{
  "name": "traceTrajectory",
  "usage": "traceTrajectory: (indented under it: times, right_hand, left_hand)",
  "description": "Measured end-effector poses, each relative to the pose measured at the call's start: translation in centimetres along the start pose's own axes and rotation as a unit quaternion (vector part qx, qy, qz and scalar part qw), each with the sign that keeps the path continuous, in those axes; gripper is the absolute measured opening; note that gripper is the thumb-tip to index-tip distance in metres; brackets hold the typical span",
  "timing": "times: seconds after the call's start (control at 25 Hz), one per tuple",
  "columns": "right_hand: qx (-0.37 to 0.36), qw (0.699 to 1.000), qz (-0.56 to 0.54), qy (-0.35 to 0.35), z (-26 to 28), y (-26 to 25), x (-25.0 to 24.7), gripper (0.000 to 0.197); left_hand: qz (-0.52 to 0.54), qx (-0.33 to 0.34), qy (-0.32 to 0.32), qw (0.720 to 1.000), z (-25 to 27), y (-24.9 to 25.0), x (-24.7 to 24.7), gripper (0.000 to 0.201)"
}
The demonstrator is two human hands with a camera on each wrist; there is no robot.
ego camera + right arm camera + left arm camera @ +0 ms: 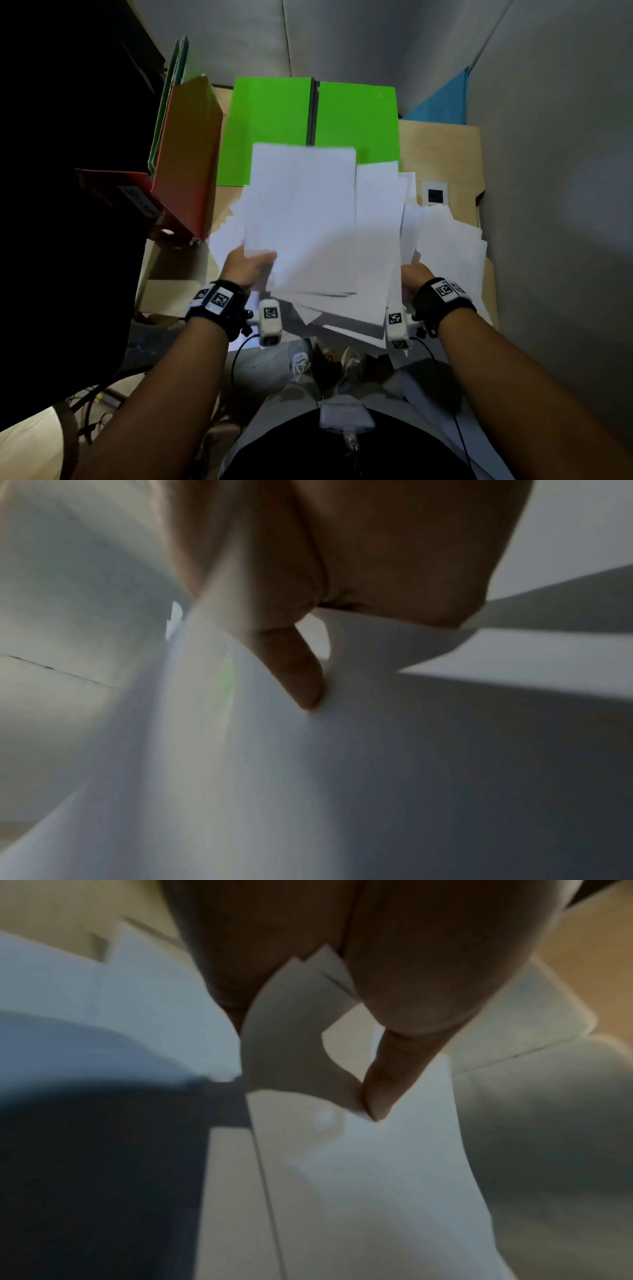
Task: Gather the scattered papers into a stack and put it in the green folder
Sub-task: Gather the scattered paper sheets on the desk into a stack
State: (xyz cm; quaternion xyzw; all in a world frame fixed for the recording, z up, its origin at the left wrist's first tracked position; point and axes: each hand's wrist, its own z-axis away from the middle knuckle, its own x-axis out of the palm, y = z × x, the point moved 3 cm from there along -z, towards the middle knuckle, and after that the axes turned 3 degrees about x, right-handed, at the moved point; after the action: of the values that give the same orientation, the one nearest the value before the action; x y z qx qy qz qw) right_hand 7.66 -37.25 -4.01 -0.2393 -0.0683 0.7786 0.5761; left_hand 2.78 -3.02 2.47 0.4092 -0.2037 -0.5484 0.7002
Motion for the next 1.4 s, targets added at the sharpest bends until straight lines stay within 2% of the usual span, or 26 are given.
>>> traceTrajectory:
  times: [0.08, 0.12, 0.24, 0.32, 0.4, 0.52, 0.6, 0.68, 0.76, 0.84, 0.88, 0.96, 1.04, 1.12, 1.2, 1.24, 1.32, 1.4]
  right_hand:
    - [0.024, 0.999, 0.0, 0.044, 1.7, -0.4, -0.3, 0.042]
    - [0.023, 0.999, -0.005, 0.039, 2.1, -0.2, -0.4, 0.043]
    - [0.033, 0.996, -0.076, 0.015, 1.6, 0.4, -0.1, 0.063]
    - [0.022, 0.99, -0.137, -0.013, 1.4, 0.7, 0.3, 0.079]
    - [0.001, 0.989, -0.148, -0.025, 1.6, 0.7, 0.8, 0.076]
    - [-0.018, 0.999, -0.034, -0.018, 1.9, 0.9, 1.4, 0.077]
    - [-0.015, 0.999, 0.039, 0.008, 1.7, 0.6, 1.3, 0.067]
    - [-0.021, 0.999, 0.034, 0.006, 1.7, 0.6, 0.8, 0.063]
    - [-0.027, 0.999, 0.018, -0.003, 1.5, 0.9, 0.2, 0.061]
    - [-0.052, 0.999, -0.005, -0.016, 2.0, 0.6, -0.1, 0.059]
    - [-0.066, 0.997, -0.015, -0.026, 1.8, 0.5, -0.1, 0.062]
    - [-0.089, 0.995, 0.012, -0.038, 2.3, 0.1, -0.1, 0.071]
    - [-0.102, 0.993, 0.022, -0.062, 2.3, -0.4, 0.1, 0.057]
    - [-0.089, 0.993, 0.037, -0.072, 2.4, -0.8, -0.1, 0.05]
    - [-0.053, 0.996, 0.057, -0.044, 2.1, -0.9, -0.6, 0.05]
    - [-0.043, 0.997, 0.054, -0.034, 1.7, -1.0, -0.8, 0.052]
    - [-0.023, 0.999, 0.041, -0.018, 1.6, -1.1, -1.0, 0.068]
    - [-0.014, 1.0, 0.023, 0.002, 1.2, -1.0, -0.7, 0.077]
  left_hand:
    - [-0.079, -0.042, -0.004, 0.996, -0.5, -3.3, 0.2, 0.036]
    - [-0.118, -0.051, -0.008, 0.992, -0.5, -4.3, 0.2, 0.033]
    - [-0.207, -0.051, -0.037, 0.976, -0.6, -5.3, 0.9, 0.023]
    - [-0.237, -0.042, -0.066, 0.968, -0.8, -5.2, 1.7, 0.026]
    - [-0.279, -0.03, -0.099, 0.955, -1.1, -4.7, 2.7, 0.035]
    - [-0.342, 0.0, -0.178, 0.922, -1.1, -3.9, 5.0, 0.04]
    - [-0.355, 0.005, -0.217, 0.909, -1.0, -3.9, 6.4, 0.042]
    - [-0.283, -0.003, -0.201, 0.938, -1.4, -3.9, 6.8, 0.049]
    - [-0.173, -0.033, -0.131, 0.976, -2.2, -3.8, 6.3, 0.06]
    - [-0.101, -0.063, -0.077, 0.99, -3.7, -4.4, 5.6, 0.07]
    - [-0.093, -0.068, -0.063, 0.991, -4.0, -4.3, 5.5, 0.063]
    - [-0.143, -0.059, -0.043, 0.987, -3.9, -3.7, 5.5, 0.038]
    - [-0.217, -0.035, -0.05, 0.974, -3.3, -2.5, 6.4, 0.021]
    - [-0.265, -0.013, -0.054, 0.963, -3.3, -2.0, 7.4, 0.027]
    - [-0.285, -0.005, -0.047, 0.958, -3.5, -1.7, 7.7, 0.036]
    - [-0.3, -0.012, -0.045, 0.953, -3.6, -1.6, 7.6, 0.04]
    - [-0.318, -0.024, -0.049, 0.947, -3.8, -1.5, 7.6, 0.049]
    - [-0.301, -0.003, -0.04, 0.953, -3.9, -1.2, 7.9, 0.059]
